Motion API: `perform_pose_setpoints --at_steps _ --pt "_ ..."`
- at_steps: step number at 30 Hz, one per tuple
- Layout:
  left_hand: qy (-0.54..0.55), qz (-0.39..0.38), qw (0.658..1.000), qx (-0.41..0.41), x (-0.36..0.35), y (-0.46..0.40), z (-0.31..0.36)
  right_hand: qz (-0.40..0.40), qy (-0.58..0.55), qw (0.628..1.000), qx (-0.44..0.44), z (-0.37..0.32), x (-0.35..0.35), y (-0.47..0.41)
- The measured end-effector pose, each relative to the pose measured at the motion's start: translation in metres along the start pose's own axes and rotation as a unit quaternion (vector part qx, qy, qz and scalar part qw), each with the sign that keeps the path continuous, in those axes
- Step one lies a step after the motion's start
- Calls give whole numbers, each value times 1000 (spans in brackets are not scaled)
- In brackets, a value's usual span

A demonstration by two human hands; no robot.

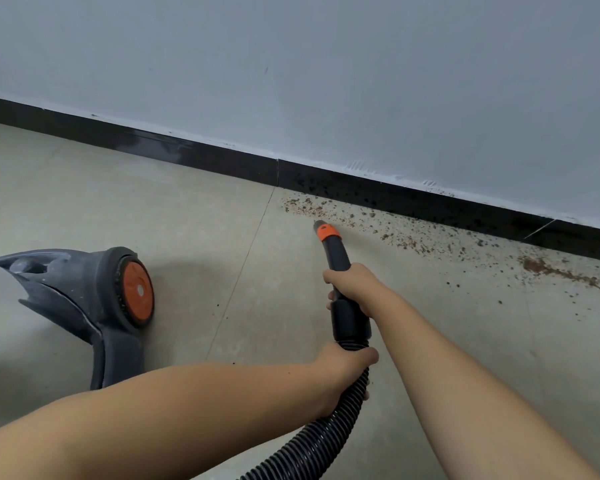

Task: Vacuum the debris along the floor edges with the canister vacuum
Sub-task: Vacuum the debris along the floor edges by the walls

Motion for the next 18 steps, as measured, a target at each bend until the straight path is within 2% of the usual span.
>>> perform_pose_setpoints --at_steps 4,9,13,18 --pt "-47 -46 998 1 -29 1 2 57 -18 998 -11 15 41 10" --pt "-79 -58 995 -16 -45 1 15 97 -43 994 -16 14 69 13" --pt "-71 -43 996 -17 -36 1 22 96 -38 995 -8 7 64 7" --pt "-27 -28 999 -14 -22 -1 19 54 -11 998 -4 -3 39 -1"
Point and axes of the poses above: each hand's wrist, its own y-axis away from the middle knuckle, its own x-axis out of the back of the hand, z = x × y, the point moved 3 cm from there along -y, towards the middle knuckle, and after that the axes turned 10 degrees about -y, right-handed, at the moved point
